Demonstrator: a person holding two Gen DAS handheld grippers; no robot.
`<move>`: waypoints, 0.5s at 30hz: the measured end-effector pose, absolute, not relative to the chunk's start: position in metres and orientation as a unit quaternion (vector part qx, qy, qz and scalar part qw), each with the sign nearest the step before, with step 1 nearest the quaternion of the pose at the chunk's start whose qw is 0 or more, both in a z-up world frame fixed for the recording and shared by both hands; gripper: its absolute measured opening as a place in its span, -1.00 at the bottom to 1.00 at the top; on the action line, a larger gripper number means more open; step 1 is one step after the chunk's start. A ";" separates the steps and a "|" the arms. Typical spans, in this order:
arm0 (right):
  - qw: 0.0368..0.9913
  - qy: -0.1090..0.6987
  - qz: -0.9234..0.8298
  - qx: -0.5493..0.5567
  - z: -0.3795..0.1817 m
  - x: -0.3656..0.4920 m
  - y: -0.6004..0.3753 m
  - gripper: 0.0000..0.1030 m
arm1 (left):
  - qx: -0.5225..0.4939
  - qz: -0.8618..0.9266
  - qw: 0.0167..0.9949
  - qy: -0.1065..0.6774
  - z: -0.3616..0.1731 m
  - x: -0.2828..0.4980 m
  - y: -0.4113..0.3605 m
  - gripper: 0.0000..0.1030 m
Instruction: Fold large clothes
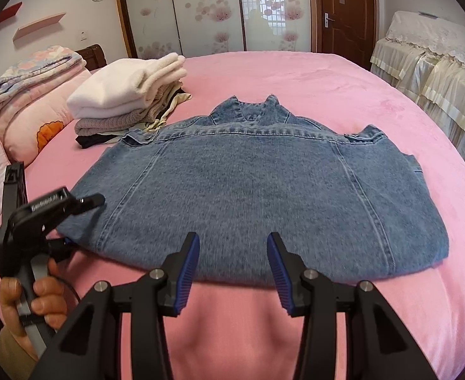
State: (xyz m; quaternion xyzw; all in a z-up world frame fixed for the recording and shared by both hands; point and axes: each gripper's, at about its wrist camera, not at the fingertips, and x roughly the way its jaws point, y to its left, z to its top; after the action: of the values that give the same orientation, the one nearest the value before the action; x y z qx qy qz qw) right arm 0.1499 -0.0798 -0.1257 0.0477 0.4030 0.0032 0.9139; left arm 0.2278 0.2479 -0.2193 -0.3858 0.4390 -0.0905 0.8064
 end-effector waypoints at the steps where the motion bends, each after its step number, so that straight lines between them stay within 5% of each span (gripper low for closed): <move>1: 0.914 0.402 0.001 0.046 -0.127 0.154 -0.080 -0.14 | -0.388 -0.090 0.806 0.437 -0.220 0.233 0.246 0.11; 4: 0.917 0.395 -0.005 0.048 -0.128 0.168 -0.085 -0.14 | -0.395 -0.087 0.806 0.432 -0.221 0.243 0.243 -0.14; 6: 0.922 0.385 -0.016 0.044 -0.127 0.182 -0.089 -0.14 | -0.400 -0.082 0.808 0.425 -0.219 0.244 0.242 -0.51; 15: 0.883 0.468 -0.015 0.021 -0.181 0.251 -0.099 -0.28 | -0.313 -0.051 0.872 0.373 -0.163 0.227 0.208 -0.73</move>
State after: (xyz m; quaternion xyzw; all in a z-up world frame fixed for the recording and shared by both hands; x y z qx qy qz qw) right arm 0.2507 -0.0992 -0.1815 0.0211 0.4683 -0.0145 0.8832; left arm 0.2265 0.2081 -0.1630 -0.3130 0.3729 -0.0513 0.8720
